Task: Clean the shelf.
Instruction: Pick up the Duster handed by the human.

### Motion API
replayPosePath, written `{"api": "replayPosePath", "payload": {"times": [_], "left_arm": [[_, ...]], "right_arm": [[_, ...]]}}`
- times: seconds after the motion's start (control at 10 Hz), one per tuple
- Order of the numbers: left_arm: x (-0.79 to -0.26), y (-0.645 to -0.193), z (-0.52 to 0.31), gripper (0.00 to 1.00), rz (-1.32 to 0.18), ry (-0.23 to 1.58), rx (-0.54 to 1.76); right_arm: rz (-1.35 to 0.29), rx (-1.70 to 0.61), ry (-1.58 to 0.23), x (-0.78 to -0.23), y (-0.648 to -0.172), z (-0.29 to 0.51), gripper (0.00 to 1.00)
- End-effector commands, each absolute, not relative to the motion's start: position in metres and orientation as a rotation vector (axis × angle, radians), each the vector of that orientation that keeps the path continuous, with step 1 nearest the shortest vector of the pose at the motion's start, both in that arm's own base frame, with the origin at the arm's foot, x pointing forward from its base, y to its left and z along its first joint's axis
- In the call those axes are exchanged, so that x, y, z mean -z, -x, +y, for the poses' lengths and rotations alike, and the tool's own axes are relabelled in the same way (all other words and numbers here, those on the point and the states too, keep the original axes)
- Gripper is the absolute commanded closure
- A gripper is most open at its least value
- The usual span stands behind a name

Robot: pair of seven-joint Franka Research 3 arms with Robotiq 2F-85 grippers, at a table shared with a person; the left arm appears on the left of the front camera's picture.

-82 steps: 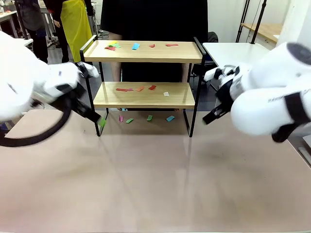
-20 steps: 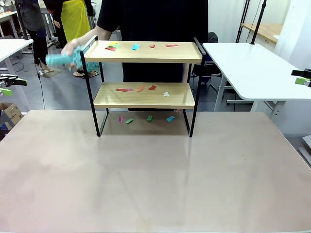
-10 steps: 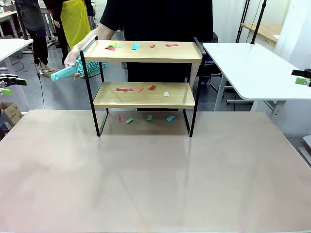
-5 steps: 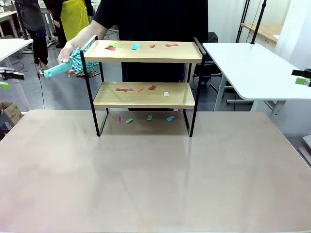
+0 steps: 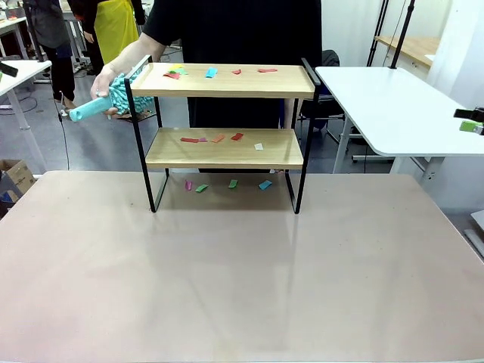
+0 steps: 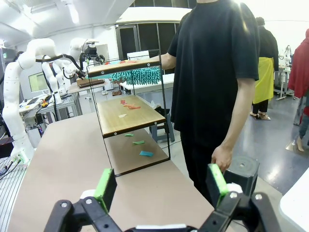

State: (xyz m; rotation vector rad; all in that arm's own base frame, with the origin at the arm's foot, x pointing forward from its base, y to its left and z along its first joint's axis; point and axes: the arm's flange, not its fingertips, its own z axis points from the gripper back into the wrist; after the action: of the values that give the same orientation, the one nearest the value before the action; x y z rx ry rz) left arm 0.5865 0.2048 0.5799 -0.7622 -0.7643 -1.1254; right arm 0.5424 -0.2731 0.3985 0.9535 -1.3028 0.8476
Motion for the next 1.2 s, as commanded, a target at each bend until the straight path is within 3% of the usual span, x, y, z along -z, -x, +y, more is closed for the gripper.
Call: {"api": "replayPosePath", "payload": {"times": [0.0,0.3,0.6,0.8,1.1], "left_arm": [[-0.607,-0.558,0.168,0.00,-0.581,0.658,1.051],[-0.653,-0.521,0.093,0.00,-0.499,0.508,0.676],[-0.641,-0.513,0.009,0.00,-0.466,0.299,0.418],[-0.617,-0.497,-0.034,0.00,-0.450,0.169,0.485],[-0.635,-0.512,-0.027,0.00,-0.485,0.232,0.486]], "right_arm": [[-1.307,-0.852,-0.952,-0.401,-0.543,-0.272,0.00],[-1.307,-0.852,-0.952,-0.401,-0.543,-0.272,0.00],[-1.307,-0.852,-0.952,-0.401,-0.543,-0.272,0.00],[-1.307,-0.852,-0.952,-0.401,-0.543,-0.272,0.00],[-1.307,-0.852,-0.952,-0.401,-0.543,-0.272,0.00]]}}
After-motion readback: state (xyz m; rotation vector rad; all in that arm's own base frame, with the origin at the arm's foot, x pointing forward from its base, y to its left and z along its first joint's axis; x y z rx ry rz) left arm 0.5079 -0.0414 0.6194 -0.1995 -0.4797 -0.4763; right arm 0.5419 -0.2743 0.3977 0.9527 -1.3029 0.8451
